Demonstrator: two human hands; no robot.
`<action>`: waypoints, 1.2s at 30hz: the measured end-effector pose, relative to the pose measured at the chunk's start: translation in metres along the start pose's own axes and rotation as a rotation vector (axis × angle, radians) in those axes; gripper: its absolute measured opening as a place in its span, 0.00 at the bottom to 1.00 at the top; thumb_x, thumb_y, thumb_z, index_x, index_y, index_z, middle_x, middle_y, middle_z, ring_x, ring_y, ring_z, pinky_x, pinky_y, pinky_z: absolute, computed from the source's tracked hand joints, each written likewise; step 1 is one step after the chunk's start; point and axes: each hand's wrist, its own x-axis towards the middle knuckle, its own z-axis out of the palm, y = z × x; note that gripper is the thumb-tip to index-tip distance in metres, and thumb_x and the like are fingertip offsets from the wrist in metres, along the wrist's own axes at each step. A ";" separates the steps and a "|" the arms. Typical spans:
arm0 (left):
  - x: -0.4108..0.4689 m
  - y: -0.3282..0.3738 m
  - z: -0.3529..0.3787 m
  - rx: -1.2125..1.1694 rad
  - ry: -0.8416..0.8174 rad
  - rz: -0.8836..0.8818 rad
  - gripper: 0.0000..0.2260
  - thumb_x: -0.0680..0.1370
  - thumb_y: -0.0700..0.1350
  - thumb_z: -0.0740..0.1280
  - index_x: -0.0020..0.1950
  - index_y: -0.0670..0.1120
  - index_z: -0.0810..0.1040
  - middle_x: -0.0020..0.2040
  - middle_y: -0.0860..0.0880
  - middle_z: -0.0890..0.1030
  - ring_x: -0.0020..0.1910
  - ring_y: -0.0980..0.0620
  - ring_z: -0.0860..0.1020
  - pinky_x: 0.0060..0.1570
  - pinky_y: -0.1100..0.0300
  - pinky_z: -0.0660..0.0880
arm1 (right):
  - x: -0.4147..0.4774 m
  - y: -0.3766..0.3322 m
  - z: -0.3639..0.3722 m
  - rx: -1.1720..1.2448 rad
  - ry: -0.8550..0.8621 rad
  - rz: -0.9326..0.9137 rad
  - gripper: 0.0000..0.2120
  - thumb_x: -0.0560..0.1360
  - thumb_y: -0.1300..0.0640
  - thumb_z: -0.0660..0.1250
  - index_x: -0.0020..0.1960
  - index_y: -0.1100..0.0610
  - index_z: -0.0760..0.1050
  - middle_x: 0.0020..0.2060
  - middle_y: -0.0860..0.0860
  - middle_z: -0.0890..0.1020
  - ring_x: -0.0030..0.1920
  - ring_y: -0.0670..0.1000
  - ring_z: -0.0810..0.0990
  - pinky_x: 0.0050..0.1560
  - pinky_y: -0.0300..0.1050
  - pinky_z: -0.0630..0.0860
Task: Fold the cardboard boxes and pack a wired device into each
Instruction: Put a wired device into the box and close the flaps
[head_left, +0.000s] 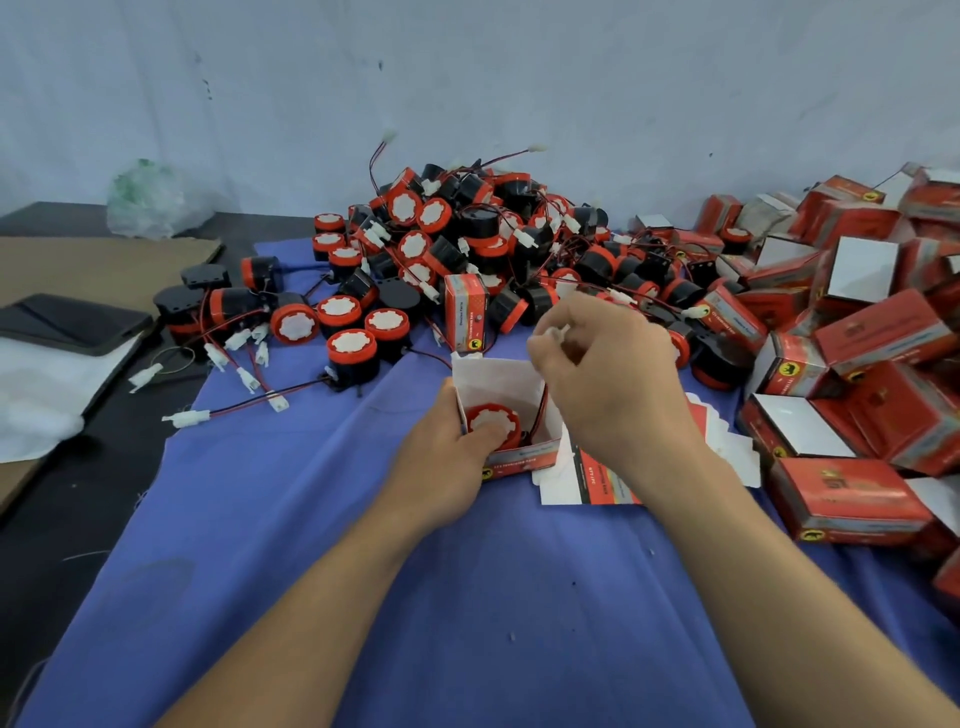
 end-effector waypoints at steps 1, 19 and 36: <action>-0.001 0.000 0.001 0.004 0.004 -0.004 0.12 0.74 0.61 0.62 0.57 0.71 0.71 0.53 0.64 0.82 0.55 0.59 0.80 0.59 0.47 0.79 | -0.005 -0.001 -0.001 0.006 -0.013 -0.011 0.07 0.78 0.54 0.70 0.41 0.49 0.78 0.26 0.45 0.78 0.29 0.46 0.75 0.27 0.38 0.66; -0.001 -0.004 0.007 0.109 0.121 0.021 0.12 0.73 0.62 0.58 0.55 0.64 0.71 0.47 0.61 0.82 0.47 0.59 0.80 0.50 0.45 0.80 | -0.018 -0.010 0.011 -0.753 -0.364 -0.239 0.07 0.78 0.59 0.62 0.48 0.49 0.76 0.33 0.50 0.73 0.30 0.54 0.66 0.29 0.45 0.55; -0.002 0.000 0.009 0.063 0.149 -0.016 0.14 0.73 0.58 0.59 0.57 0.60 0.74 0.49 0.59 0.83 0.49 0.54 0.81 0.51 0.44 0.80 | -0.026 -0.024 0.006 -0.985 -0.446 -0.368 0.15 0.75 0.63 0.58 0.35 0.53 0.56 0.30 0.49 0.63 0.28 0.50 0.58 0.30 0.45 0.50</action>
